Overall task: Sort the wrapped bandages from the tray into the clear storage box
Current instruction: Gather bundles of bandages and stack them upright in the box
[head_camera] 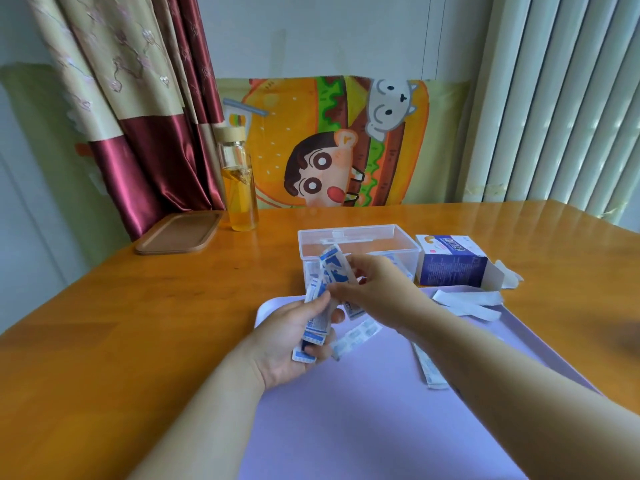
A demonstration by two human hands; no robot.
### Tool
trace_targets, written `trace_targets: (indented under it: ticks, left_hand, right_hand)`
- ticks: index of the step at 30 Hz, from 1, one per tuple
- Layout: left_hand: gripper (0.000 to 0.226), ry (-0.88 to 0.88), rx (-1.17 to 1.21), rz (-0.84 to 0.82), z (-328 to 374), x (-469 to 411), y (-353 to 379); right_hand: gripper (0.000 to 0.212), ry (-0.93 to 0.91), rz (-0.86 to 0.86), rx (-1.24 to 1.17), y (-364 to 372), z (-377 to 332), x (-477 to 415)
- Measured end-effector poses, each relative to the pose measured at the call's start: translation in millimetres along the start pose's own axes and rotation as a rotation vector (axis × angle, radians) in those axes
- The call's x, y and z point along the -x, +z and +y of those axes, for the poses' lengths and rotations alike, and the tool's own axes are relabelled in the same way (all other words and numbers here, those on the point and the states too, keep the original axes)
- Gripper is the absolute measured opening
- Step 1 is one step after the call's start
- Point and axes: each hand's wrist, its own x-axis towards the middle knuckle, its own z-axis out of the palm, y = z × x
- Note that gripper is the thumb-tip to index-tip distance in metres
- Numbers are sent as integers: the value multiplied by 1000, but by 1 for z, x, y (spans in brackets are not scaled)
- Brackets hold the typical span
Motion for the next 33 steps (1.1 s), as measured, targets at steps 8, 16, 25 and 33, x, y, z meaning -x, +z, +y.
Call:
trace_targets:
  ticks: [8,16,25,33]
  left_hand:
    - [20,7,99,85,-1,-2,-2]
    - [19,-73,295,92,2,-1,-2]
    - [27,-68,270,82,1,-2,-3]
    - [25,10,279,64,-1,-1,0]
  right_hand:
    - [33,132,64,-381,-7,-1,-4]
    - [40,79,50,-195,20,8,-7]
    - [21,33,43,5,39,12,-4]
    - [38,-93,-100,173,11,11,-7]
